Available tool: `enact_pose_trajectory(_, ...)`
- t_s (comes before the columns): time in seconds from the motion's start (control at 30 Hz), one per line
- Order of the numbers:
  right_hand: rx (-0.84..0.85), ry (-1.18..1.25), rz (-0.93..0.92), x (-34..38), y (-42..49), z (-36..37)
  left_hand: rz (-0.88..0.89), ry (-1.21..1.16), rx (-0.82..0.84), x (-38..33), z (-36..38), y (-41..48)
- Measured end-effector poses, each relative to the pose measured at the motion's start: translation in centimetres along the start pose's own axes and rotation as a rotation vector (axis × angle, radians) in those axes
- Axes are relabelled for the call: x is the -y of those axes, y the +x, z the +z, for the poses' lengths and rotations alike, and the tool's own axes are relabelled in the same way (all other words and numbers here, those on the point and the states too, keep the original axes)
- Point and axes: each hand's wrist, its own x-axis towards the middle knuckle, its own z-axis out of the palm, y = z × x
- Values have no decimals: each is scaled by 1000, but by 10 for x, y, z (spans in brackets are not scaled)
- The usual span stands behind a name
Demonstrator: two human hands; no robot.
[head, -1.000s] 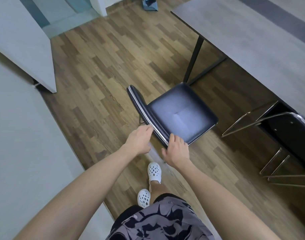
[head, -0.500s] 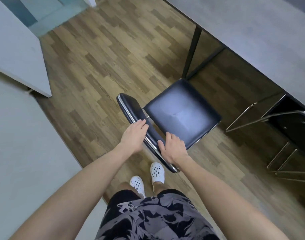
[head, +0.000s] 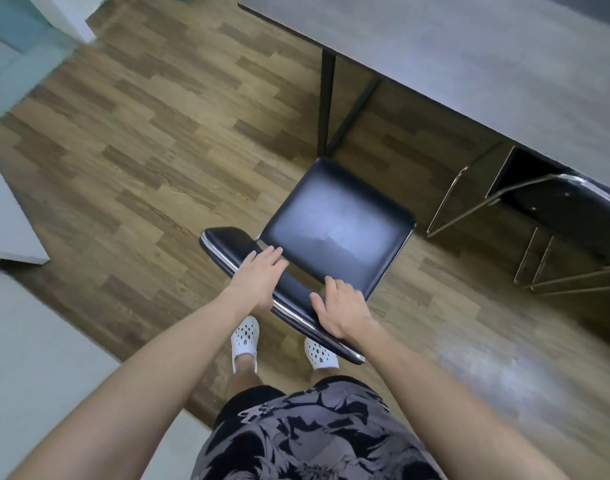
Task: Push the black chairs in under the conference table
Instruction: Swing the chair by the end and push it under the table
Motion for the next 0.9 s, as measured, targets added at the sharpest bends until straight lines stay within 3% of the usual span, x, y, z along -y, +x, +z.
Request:
enact_pose_trajectory(0.2, 6, 25, 98, 33, 7, 11, 131, 52, 111, 35, -2, 3)
enact_pose_trajectory(0.6, -103, 176, 356, 81, -3, 32, 279, 141, 94, 106, 3, 22)
enact_pose_trajectory(0.77, -173, 198, 416, 73, -30, 48, 328, 179, 33, 107, 11, 23)
enact_pose_trajectory(0.9, -133, 165, 468, 64, -42, 57, 340, 202, -74, 109, 21, 24)
